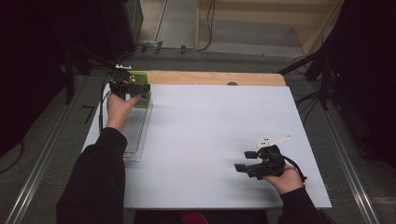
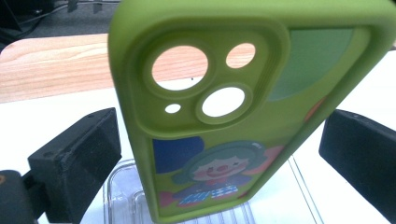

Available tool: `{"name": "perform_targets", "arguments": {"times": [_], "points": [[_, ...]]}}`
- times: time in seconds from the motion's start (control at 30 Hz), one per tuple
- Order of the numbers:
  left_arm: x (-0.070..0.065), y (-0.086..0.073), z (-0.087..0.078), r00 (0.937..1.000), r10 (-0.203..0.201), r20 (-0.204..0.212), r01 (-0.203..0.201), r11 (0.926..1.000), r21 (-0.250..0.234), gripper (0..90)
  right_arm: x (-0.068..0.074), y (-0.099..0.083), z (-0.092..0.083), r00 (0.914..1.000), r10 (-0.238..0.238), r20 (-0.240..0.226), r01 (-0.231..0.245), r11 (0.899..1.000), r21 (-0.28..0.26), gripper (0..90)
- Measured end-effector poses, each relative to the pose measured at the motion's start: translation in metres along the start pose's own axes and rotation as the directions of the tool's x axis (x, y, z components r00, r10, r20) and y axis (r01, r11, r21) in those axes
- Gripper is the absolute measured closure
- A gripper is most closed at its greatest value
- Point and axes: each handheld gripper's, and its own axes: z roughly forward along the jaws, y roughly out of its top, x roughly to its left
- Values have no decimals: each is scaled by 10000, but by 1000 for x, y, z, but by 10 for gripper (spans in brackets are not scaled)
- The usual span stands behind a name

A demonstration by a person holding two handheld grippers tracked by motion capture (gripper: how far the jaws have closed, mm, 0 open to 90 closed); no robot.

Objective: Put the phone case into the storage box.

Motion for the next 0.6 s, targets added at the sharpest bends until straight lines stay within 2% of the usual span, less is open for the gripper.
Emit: {"name": "perform_targets", "arguments": {"times": [0.2,0.27,0.33,0.6], "points": [[1,1,-5,9999,-119,63,118,9999,38,0,0,-1,-1,10000,4,15,-4,10000,-27,253],[1,1,-7,9999,-50,101,49,9999,108,0,1,-1,-1,10000,24,22,-24,10000,-39,253],[0,1,-10,10000,0,-75,1,9998,194,0,1,-1,-1,10000,5,42,-5,10000,-22,253],[3,2,-21,9998,-63,170,58,9997,249,0,1,-1,-1,10000,65,57,-65,10000,-9,253]]}}
